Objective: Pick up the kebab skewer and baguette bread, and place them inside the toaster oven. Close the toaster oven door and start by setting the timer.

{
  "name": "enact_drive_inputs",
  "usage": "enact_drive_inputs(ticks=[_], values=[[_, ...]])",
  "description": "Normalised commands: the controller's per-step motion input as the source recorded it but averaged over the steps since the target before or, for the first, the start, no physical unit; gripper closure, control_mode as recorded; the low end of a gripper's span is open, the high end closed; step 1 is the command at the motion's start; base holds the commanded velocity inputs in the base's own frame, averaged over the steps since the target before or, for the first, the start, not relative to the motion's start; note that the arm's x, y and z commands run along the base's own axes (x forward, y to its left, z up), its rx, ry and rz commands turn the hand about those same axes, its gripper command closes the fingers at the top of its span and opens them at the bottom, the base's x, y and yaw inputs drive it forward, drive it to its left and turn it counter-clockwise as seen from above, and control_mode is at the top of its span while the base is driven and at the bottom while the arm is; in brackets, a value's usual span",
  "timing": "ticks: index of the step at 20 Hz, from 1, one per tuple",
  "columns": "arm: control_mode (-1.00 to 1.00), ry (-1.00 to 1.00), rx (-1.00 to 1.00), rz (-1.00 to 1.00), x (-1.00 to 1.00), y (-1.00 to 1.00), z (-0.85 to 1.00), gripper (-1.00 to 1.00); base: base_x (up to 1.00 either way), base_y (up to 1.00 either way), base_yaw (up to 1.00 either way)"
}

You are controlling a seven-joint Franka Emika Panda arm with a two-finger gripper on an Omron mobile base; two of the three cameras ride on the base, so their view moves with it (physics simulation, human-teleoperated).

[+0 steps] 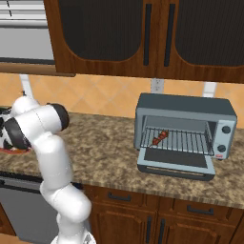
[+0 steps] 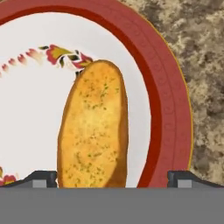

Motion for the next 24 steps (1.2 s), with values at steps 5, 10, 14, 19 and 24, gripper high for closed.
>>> enact_drive_inputs(ticks=[5,10,14,19,24], values=[[-1.00,0.00,0.00,0.00,0.33,0.19,-0.14,-1.00,0.00,0.00,0.00],[-1.00,0.02,-0.03,0.00,0.29,0.31,-0.01,-1.00,0.00,0.00,0.00],[-1.00,0.06,-0.05,0.00,0.26,0.36,0.00,-1.00,0.00,0.00,0.00],[-1.00,0.06,-0.04,0.00,0.14,0.24,-0.19,1.00,0.00,0.00,0.00],[-1.00,0.02,0.00,-0.01,0.00,-0.04,-0.10,1.00,0.00,0.00,0.00]])
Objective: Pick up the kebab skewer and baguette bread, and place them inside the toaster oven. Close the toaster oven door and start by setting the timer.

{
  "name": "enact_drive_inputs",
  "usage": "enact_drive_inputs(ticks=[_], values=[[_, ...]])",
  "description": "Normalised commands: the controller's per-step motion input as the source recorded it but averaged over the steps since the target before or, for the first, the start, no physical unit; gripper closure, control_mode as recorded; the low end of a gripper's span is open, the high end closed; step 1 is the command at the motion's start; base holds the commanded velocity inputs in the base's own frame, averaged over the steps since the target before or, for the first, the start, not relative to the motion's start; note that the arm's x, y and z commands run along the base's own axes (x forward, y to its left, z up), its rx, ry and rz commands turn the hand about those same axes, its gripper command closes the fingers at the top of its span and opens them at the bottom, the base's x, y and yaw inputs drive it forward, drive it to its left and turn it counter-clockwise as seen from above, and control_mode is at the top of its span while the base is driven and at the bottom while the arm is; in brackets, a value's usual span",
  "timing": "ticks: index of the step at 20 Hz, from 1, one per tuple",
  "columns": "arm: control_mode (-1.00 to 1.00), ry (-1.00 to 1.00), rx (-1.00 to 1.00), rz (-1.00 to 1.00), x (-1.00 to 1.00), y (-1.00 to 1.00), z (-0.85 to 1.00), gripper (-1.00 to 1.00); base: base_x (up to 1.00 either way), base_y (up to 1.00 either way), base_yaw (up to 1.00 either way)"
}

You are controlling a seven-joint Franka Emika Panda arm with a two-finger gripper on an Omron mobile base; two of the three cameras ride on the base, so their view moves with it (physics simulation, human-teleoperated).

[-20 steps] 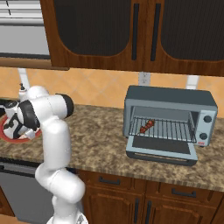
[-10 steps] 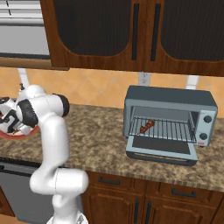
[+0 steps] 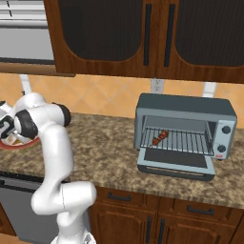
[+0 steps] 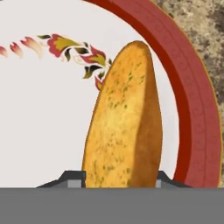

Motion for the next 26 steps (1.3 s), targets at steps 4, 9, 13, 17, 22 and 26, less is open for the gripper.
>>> enact_drive_inputs(ticks=[4,9,13,17,22,26], values=[[-1.00,0.00,0.00,-0.04,0.00,-0.15,-0.06,1.00,0.00,0.00,0.00],[-1.00,-0.01,0.05,-0.01,-0.25,-0.59,0.60,1.00,0.00,0.00,0.00],[-1.00,-0.02,0.12,0.00,-0.99,-1.00,0.76,1.00,0.00,0.00,0.00],[-1.00,-0.01,0.07,0.03,-0.95,-1.00,0.64,1.00,0.00,0.00,0.00],[-1.00,0.00,0.02,0.04,-0.75,-1.00,0.42,1.00,0.00,0.00,0.00],[-1.00,0.04,0.01,0.03,-0.27,-1.00,0.60,1.00,0.00,0.00,0.00]])
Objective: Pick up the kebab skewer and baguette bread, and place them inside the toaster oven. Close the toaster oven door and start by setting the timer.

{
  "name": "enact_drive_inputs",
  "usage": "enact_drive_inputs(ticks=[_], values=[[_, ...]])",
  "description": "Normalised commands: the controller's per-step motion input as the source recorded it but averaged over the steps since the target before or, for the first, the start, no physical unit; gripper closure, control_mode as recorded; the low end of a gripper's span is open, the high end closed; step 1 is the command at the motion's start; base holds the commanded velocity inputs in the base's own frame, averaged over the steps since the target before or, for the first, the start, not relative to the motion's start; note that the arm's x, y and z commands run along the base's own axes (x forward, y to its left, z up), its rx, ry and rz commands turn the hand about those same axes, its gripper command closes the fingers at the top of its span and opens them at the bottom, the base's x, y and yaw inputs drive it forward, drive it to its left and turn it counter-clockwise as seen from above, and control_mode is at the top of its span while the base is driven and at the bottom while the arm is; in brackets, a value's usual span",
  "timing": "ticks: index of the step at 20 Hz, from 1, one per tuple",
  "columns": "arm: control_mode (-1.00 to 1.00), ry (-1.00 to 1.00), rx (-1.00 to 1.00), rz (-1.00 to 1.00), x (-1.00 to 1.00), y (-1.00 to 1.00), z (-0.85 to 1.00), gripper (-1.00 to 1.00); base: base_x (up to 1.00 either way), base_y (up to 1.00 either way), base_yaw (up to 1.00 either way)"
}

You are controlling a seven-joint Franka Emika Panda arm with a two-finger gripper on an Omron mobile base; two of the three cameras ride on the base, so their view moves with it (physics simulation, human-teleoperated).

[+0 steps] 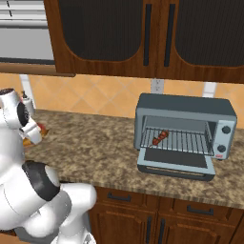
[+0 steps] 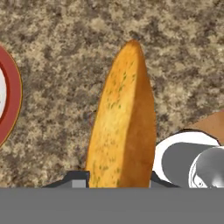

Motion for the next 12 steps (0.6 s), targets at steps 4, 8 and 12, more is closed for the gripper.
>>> enact_drive_inputs(ticks=[4,8,12], values=[[-1.00,0.07,0.00,0.04,-0.10,-1.00,0.73,1.00,0.00,0.00,0.00],[-1.00,0.04,0.00,0.08,-0.01,-1.00,0.51,1.00,0.00,0.00,0.00],[-1.00,0.00,0.00,0.11,-0.14,-1.00,0.38,1.00,0.00,0.00,0.00]])
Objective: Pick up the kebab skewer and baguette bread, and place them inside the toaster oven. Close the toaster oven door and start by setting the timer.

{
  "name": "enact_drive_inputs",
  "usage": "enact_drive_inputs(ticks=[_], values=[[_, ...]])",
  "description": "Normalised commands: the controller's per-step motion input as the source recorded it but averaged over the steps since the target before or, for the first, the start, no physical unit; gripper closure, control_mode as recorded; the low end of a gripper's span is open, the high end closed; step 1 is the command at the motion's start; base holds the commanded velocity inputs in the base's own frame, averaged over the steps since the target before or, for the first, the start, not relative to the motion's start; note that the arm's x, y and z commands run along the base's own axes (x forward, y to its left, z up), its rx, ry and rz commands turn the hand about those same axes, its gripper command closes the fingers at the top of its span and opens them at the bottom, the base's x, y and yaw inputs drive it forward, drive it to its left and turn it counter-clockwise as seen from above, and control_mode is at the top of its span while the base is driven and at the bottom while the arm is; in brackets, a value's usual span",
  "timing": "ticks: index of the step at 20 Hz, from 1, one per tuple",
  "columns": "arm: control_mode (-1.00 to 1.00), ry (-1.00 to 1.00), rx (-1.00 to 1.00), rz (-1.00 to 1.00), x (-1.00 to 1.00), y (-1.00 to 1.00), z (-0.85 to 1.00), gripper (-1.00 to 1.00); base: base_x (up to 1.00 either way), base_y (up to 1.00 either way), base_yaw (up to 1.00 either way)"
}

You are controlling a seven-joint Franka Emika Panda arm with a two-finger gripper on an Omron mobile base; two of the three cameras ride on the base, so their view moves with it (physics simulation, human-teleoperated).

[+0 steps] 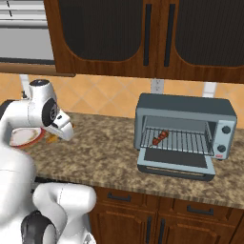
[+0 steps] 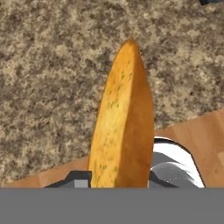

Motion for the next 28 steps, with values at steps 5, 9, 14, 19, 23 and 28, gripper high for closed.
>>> enact_drive_inputs(ticks=[5,9,14,19,23,28], values=[[-1.00,0.03,0.00,0.02,-0.03,-1.00,0.16,1.00,0.00,0.00,0.00],[-1.00,0.00,0.00,0.03,0.00,-1.00,0.00,1.00,0.00,0.00,0.00],[-1.00,0.00,0.02,0.06,0.00,-1.00,0.02,1.00,0.00,0.00,0.00],[-1.00,0.00,0.05,0.05,0.12,-1.00,0.07,1.00,0.00,0.00,0.00],[-1.00,-0.05,0.13,0.06,0.37,-1.00,0.16,1.00,0.00,0.00,0.00],[-1.00,-0.04,0.13,0.09,0.48,-1.00,0.00,1.00,0.00,0.00,0.00]])
